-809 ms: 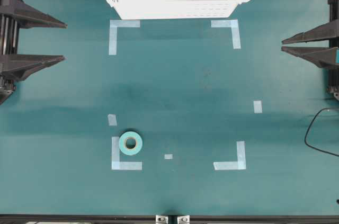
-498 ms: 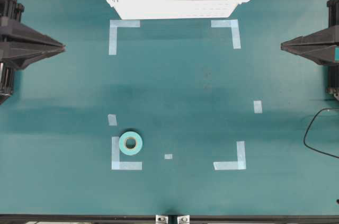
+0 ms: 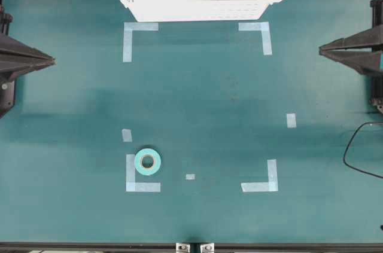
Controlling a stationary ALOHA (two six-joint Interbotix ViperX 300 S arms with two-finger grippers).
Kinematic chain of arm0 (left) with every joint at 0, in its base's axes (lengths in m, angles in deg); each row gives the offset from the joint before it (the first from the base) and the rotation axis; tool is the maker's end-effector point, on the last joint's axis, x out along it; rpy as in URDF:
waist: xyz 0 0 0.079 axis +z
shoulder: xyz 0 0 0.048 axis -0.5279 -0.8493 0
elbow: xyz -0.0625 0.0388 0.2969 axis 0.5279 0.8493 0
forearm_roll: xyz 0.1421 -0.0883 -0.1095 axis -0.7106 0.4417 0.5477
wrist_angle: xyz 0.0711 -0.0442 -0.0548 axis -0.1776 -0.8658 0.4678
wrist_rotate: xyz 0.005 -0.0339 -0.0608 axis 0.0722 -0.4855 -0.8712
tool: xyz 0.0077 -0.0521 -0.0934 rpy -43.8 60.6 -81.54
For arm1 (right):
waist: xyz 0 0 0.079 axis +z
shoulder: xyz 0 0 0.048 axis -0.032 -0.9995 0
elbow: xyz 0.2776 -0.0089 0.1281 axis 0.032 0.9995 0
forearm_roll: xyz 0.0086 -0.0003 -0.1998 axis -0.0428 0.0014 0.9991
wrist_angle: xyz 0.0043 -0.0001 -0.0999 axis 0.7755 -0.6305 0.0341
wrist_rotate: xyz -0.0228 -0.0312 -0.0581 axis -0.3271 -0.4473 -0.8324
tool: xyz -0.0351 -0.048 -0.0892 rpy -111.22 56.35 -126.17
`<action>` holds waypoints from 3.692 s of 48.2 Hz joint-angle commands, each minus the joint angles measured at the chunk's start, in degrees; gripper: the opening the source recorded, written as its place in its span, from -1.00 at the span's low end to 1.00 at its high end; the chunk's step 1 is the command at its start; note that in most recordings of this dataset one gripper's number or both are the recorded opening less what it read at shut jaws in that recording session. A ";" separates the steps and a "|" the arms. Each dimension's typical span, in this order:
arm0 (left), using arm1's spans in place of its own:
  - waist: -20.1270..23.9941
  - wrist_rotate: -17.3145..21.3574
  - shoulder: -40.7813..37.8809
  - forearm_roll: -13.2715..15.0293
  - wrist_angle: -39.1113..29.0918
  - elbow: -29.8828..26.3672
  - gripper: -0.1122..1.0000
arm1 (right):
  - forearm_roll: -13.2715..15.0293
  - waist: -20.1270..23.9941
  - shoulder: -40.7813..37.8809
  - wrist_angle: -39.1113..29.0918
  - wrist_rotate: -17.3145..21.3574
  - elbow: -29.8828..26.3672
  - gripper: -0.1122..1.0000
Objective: Put the tape into the white basket.
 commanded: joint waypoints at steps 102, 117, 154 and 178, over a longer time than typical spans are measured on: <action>-0.18 -0.09 8.70 0.00 -10.11 10.55 -0.99 | 0.62 2.90 -34.80 -13.01 6.68 -25.31 0.93; -0.18 -0.18 8.70 0.00 -9.93 10.72 -0.99 | 0.62 3.69 -41.04 -16.08 6.94 -29.36 0.93; -0.18 -0.18 8.70 0.09 -9.84 10.72 -0.99 | 0.62 4.48 -53.53 -16.70 7.03 -34.80 0.93; -0.18 -0.18 8.70 0.00 -9.76 10.90 -0.99 | 0.62 5.10 -59.15 -18.02 7.03 -37.97 0.93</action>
